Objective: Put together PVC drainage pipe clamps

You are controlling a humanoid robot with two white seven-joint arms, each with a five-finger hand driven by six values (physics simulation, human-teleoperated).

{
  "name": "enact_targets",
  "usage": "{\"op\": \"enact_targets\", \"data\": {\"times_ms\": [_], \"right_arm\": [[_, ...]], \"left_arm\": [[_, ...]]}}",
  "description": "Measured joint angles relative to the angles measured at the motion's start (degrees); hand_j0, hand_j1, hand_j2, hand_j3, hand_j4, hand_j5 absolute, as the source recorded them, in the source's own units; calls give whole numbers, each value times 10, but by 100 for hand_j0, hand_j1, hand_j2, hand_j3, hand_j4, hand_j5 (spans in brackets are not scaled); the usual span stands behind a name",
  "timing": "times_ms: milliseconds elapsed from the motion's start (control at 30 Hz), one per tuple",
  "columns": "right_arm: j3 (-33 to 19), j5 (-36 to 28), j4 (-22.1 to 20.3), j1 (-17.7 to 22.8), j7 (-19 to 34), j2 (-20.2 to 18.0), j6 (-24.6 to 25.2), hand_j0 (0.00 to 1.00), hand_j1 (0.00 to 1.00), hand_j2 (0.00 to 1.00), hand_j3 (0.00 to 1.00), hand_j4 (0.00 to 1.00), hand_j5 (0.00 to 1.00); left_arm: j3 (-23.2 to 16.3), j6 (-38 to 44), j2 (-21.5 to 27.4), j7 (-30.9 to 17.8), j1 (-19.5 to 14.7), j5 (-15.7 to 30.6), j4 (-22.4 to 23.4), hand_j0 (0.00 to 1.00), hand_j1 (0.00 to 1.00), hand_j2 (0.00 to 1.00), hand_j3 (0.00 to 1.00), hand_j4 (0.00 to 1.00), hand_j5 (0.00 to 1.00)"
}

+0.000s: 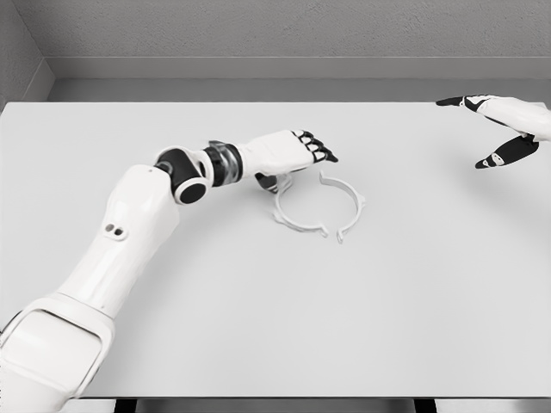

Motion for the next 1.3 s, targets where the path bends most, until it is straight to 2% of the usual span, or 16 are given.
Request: {"op": "enact_targets", "data": {"times_ms": [200,300,400,467,533,633,700,800,867,967,1067,1300], "right_arm": [[0,0,0,0,0,0,0,100,100,100,100,100,100],[0,0,0,0,0,0,0,100,100,100,100,100,100],[0,0,0,-1,0,1,0,100,100,100,100,100,100],[0,0,0,-1,0,2,0,100,100,100,100,100,100],[0,0,0,-1,0,3,0,100,100,100,100,100,100],[1,1,0,-1,0,3,0,100,100,100,100,100,100],[1,6,2,-4,0,3,0,100,100,100,100,100,100],[1,17,8,-10,0,14,0,100,100,100,100,100,100],[1,23,12,-13,-1,22,0,100,100,100,100,100,100],[7,28,20,-12,-1,42,0,100,100,100,100,100,100],[19,31,30,-12,0,72,0,100,100,100,100,100,100],[27,49,39,-12,1,136,0,100,100,100,100,100,100]], "left_arm": [[2,0,0,0,-20,0,0,100,100,100,100,100,100],[16,0,36,0,-29,0,0,100,100,100,100,100,100],[41,0,100,-4,-30,17,-2,100,100,100,100,100,100],[61,0,159,-24,-20,71,-4,100,100,100,100,100,100],[86,-1,226,-57,11,147,-6,100,100,100,100,100,100],[126,2,321,-100,108,273,-26,100,100,100,100,100,100],[142,-1,370,-113,158,319,-58,100,100,100,100,100,100],[157,-1,426,-121,161,380,-113,100,100,100,100,100,100],[180,0,450,-123,162,407,-149,100,100,100,100,100,100],[198,0,466,-125,171,425,-201,100,100,100,100,100,100],[198,0,458,-125,184,431,-228,100,100,100,100,100,100],[142,0,400,-126,177,430,-226,100,100,100,100,100,100]]}}
